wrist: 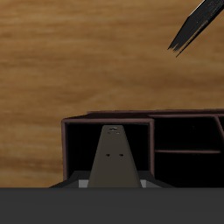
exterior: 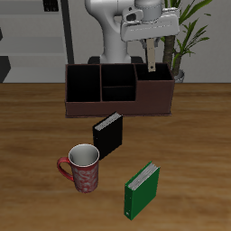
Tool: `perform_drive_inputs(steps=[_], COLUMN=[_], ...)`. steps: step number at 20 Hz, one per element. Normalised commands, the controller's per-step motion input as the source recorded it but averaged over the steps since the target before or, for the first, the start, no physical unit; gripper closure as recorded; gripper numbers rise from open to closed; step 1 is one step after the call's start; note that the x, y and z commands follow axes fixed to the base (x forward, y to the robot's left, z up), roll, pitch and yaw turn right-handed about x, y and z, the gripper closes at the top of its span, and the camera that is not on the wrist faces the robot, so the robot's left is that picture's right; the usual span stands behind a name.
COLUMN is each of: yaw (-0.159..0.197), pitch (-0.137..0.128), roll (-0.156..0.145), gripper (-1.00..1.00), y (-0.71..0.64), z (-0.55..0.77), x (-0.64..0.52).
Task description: Place the yellow book into the back desk caddy's right compartment
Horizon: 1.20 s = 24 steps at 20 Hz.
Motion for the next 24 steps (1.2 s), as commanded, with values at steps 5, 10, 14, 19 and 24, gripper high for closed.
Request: perform_drive_inputs(steps=[5, 10, 14, 19, 24], yaw=[0.015, 0.0, 0.023, -0.002, 0.023], pitch=[0.015, 0.022, 0.023, 0.015, 0.037], roll=[0.003, -0.006, 0.02, -0.004, 0.003], gripper=[1.0, 1.0, 1.0, 1.0, 1.0], y=[0.03, -0.01, 0.08, 0.02, 0.05], z=[-0.17, -0.15, -0.19, -0.1, -0.22], x=[-0.01, 0.03, -0.05, 0.0, 0.06])
